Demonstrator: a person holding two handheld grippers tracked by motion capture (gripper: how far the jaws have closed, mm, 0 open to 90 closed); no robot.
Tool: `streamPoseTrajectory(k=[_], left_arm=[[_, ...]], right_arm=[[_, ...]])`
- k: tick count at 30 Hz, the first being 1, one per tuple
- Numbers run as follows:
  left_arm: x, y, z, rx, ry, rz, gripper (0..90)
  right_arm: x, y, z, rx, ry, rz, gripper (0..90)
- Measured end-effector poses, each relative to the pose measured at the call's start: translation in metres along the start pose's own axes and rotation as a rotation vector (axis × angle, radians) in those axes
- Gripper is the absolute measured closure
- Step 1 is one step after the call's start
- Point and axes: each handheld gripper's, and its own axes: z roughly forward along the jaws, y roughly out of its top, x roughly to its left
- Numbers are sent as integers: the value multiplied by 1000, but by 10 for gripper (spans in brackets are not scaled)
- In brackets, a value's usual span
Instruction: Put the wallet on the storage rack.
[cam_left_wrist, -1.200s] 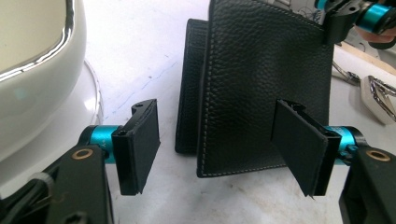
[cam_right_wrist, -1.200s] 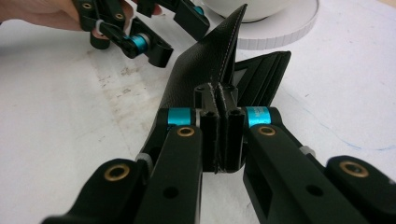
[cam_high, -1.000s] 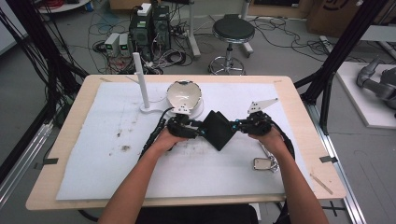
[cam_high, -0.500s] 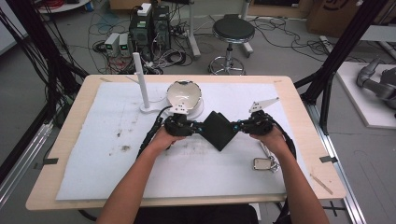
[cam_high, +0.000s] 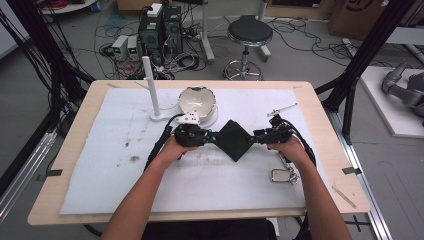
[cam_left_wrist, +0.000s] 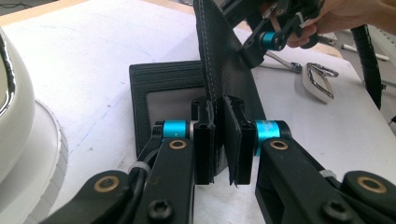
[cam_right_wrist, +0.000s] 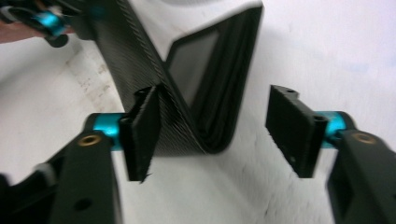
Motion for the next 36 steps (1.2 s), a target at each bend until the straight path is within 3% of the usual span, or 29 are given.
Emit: streamPoseTrajectory(k=[1,4,6,8,15,22,23,25,29,31,36], left_arm=[[0,0,0,-1,-1,-4,824],[0,-1,0,0,0,-3,824],[1,-1,0,2,3,-5,824],[1,-2,0,4,3,-9,823],[3,-4,-3,-5,8,-31,815],[3,-8,-8,9,21,-53,750],[4,-8,-8,13,38,-65,684],[5,-8,-7,12,77,-110,460],[6,-9,-6,12,113,-119,285],[6,-8,-6,-3,121,-118,264],[4,-7,-4,-37,69,-68,277]], right_arm=[[-4,-1,2,13,20,46,306],[-8,-2,5,31,52,110,299],[-8,-2,9,52,82,136,372],[-6,0,9,52,102,95,516],[4,3,0,-3,82,-92,755],[24,2,-8,-57,81,-291,788],[25,2,-8,-62,78,-311,789],[29,1,-9,-65,72,-335,789],[35,1,-10,-69,61,-394,789],[35,1,-10,-75,64,-416,789],[36,-1,-12,-77,99,-454,789]])
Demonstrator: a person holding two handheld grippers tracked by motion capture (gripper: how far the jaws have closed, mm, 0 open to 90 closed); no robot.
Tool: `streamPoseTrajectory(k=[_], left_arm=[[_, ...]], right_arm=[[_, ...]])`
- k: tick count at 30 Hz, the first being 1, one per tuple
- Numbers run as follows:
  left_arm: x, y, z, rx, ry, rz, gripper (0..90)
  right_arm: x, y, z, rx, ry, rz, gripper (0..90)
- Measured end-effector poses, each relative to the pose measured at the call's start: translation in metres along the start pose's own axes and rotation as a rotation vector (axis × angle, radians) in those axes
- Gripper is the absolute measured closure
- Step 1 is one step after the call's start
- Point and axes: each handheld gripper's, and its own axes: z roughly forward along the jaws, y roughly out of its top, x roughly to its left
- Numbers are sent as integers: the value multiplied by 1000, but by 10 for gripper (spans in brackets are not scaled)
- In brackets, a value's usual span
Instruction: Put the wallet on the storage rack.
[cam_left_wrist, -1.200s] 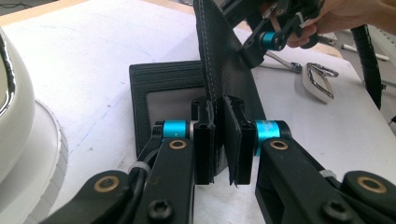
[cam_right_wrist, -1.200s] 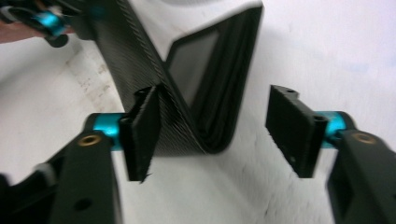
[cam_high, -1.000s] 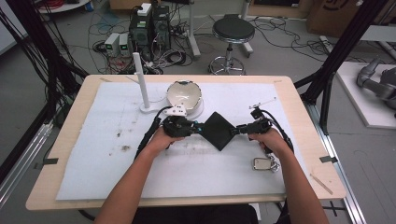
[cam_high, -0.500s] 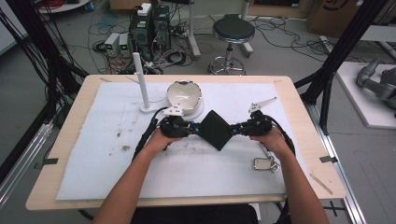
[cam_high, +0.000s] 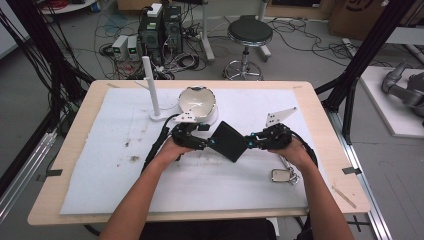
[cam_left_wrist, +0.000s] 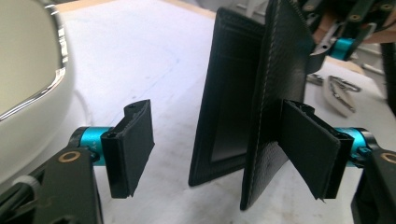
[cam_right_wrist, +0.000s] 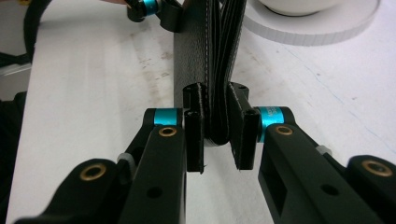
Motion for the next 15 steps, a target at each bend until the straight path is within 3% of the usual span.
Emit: streamPoseTrajectory(k=[2,7,9,11,15], left_arm=[[-2,-1,3,4,-44,15,298],[-6,-3,10,7,-105,34,390],[-7,-2,10,9,-96,46,464],[-6,-2,7,20,-94,66,624],[-7,-1,4,12,-114,73,687]], right_arm=[[0,0,0,-7,9,-17,789],[1,0,1,-22,35,-37,788],[1,0,1,-20,33,-26,786],[0,0,0,-15,18,-18,781],[-2,-1,-1,-9,3,12,761]])
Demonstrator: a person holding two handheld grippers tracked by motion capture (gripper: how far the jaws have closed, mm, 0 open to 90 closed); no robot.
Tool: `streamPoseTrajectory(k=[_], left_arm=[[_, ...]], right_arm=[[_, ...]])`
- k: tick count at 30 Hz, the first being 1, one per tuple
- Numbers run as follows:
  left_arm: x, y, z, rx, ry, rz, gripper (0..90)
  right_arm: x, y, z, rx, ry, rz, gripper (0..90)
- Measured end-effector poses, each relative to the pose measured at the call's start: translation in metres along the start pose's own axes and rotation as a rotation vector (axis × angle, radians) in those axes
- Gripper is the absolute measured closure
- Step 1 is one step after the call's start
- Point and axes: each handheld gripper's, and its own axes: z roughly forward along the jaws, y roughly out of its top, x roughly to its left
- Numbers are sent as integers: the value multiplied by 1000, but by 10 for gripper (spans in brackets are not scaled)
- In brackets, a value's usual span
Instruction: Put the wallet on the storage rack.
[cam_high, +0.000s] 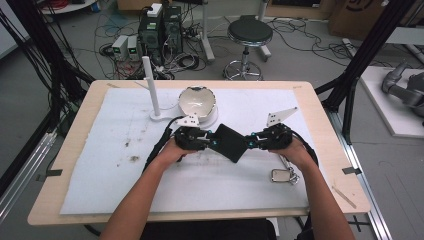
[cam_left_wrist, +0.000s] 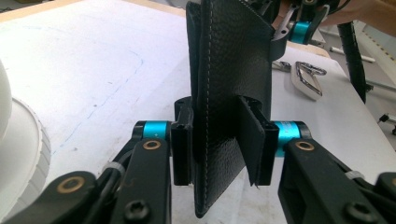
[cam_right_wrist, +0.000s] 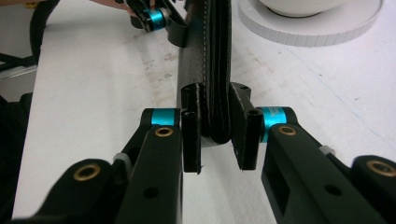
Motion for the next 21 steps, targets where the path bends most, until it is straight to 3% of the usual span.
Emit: streamPoseTrajectory(k=[2,3,4,6,9,10,11,14,15,20,21], left_arm=[[-2,1,-1,-17,-23,4,717],[-3,2,-2,-30,-36,11,738],[-4,4,-2,-38,-42,21,754],[-7,6,-3,-52,-57,49,778],[-8,6,-3,-53,-68,50,783],[-8,6,-4,-49,-73,52,784],[-8,6,-4,-48,-78,52,785],[-8,6,-4,-46,-78,48,775],[-7,6,-5,-37,-43,25,743],[-9,5,3,-49,-48,-13,467],[-10,5,5,-42,-42,-21,467]], right_arm=[[-1,0,0,5,-7,16,686],[-2,0,0,6,-33,50,565],[-3,0,0,-2,-47,75,517],[-4,-1,-1,-12,-60,75,483],[-4,0,2,-11,-61,64,479],[-3,0,6,-3,-57,36,480],[-2,1,8,-2,-51,24,500],[0,2,10,10,-36,-22,703],[-1,1,7,-3,-10,-30,763],[6,2,8,-16,35,-120,783],[6,2,8,-16,35,-120,783]])
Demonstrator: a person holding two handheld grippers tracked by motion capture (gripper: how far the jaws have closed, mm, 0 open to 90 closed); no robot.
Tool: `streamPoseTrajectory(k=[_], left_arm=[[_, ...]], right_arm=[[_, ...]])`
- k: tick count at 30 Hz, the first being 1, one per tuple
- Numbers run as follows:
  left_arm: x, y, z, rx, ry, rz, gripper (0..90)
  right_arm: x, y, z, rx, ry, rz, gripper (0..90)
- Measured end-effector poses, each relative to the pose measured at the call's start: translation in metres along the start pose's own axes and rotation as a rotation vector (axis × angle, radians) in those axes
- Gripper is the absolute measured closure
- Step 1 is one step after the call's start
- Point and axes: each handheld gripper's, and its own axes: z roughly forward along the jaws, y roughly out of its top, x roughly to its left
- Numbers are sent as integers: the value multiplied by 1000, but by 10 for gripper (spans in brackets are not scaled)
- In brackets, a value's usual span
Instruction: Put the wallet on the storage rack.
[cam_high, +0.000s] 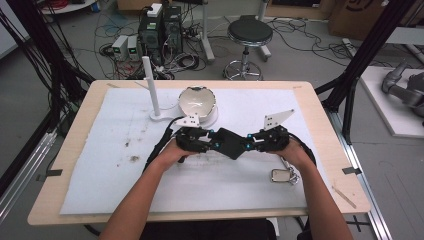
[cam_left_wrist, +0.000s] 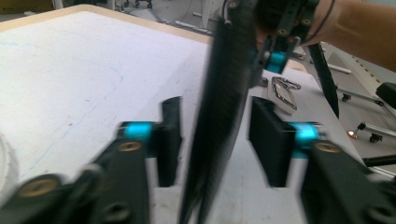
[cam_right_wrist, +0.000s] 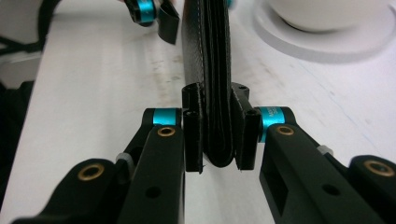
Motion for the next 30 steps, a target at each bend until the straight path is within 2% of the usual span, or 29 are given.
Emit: streamPoseTrajectory(k=[1,2,3,4,5,6,7,8,9,11,12,13,14,15,16,17,18,19,21,22,23,24,25,26,28,30], left_arm=[[-1,0,1,17,-24,29,542],[-1,0,1,17,-24,29,663],[-2,1,0,22,-36,57,719],[-2,1,0,22,-36,57,746],[-4,1,0,22,-45,71,746],[-6,2,-1,23,-37,76,768],[-6,3,-2,23,-28,81,769],[-6,3,-4,22,-18,77,770],[-6,4,-6,14,-10,69,770],[-7,7,-11,0,5,63,771],[-7,7,-11,0,5,63,771],[-8,9,-15,-16,25,59,770],[-10,12,-19,-29,45,57,770],[-14,17,-25,-50,87,54,770],[-14,17,-25,-50,87,54,770],[-16,20,-29,-59,118,57,770],[-18,22,-33,-62,143,58,770],[-21,26,-39,-63,188,60,770],[-24,29,-48,-60,236,77,770],[-24,29,-48,-60,236,77,770],[-27,32,-57,-66,284,77,770],[-28,34,-63,-71,307,72,770],[-28,34,-63,-71,307,72,770],[-29,39,-75,-68,352,81,770],[-30,41,-78,-66,359,86,770],[-30,47,-89,-66,391,98,770]], right_arm=[[1,1,2,1,13,-19,779],[1,1,2,1,13,-19,779],[0,2,2,6,-26,9,759],[0,2,2,6,-26,9,759],[0,1,1,5,-28,15,734],[-1,2,0,6,-79,60,531],[-2,2,-2,-2,-94,96,461],[-4,1,-7,-17,-117,149,430],[-4,1,-12,-34,-141,169,397],[-2,0,-24,-62,-201,195,378],[-2,0,-24,-62,-201,195,378],[1,0,-35,-85,-267,213,327],[4,-1,-39,-87,-304,225,290],[6,-1,-43,-86,-338,236,276],[6,-1,-43,-86,-338,236,276],[9,-2,-46,-85,-356,242,270],[15,-4,-50,-83,-398,253,261],[17,-5,-51,-71,-422,249,249],[21,-7,-53,-60,-443,260,245],[23,-8,-54,-55,-456,263,244],[26,-9,-55,-46,-466,274,239],[27,-10,-56,-43,-473,278,237],[29,-11,-57,-38,-478,286,237],[31,-13,-57,-32,-482,291,237],[33,-15,-59,-25,-488,299,237],[34,-16,-59,-26,-489,300,237]])
